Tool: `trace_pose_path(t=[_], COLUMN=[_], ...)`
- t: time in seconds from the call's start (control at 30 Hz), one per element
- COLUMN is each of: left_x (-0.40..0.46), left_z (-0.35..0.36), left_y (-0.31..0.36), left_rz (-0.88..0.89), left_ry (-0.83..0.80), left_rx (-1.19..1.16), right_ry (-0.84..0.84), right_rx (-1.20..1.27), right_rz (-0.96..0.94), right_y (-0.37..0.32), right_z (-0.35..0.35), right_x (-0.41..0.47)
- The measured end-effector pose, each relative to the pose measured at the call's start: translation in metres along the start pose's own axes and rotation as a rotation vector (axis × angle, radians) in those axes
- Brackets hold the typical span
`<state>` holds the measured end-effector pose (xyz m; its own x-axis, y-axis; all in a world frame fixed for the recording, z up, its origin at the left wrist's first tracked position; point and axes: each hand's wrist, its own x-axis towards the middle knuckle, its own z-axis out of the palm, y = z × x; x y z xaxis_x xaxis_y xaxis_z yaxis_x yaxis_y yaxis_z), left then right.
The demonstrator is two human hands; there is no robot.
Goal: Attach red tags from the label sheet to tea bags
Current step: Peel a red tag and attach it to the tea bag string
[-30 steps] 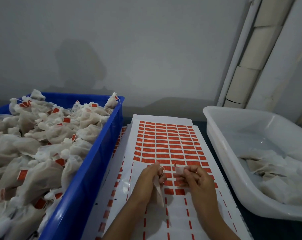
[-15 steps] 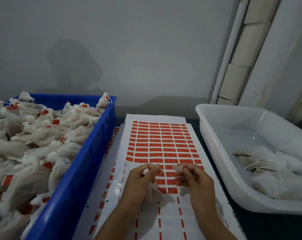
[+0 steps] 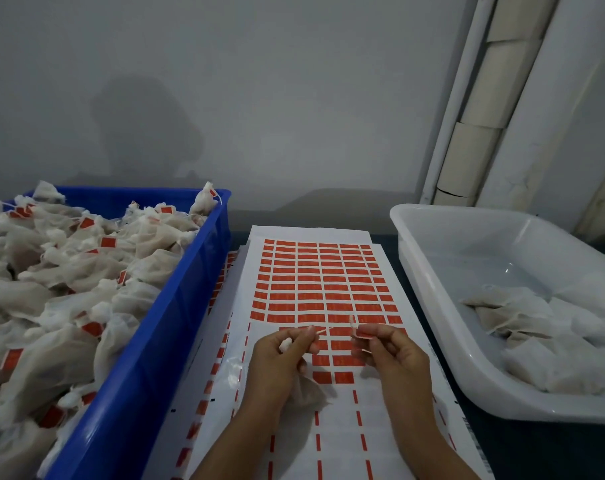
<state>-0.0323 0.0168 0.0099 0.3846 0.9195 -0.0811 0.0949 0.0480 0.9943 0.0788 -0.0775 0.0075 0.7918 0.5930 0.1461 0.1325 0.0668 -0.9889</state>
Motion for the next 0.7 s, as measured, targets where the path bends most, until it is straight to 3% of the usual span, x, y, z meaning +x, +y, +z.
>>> trace_pose_path(t=[0.2, 0.57, 0.7], left_x=[-0.004, -0.012, -0.015], left_z=[0.005, 0.011, 0.012], left_y=[-0.001, 0.002, 0.004], left_rz=[0.027, 0.085, 0.092], left_ry=[0.025, 0.050, 0.046], left_rx=[-0.026, -0.066, -0.115], right_ry=[0.057, -0.069, -0.030], right_rx=[0.084, 0.180, 0.189], right_rz=[-0.034, -0.017, -0.031], right_y=[-0.011, -0.015, -0.015], right_z=[0.000, 0.009, 0.012], right_x=[-0.006, -0.016, -0.018])
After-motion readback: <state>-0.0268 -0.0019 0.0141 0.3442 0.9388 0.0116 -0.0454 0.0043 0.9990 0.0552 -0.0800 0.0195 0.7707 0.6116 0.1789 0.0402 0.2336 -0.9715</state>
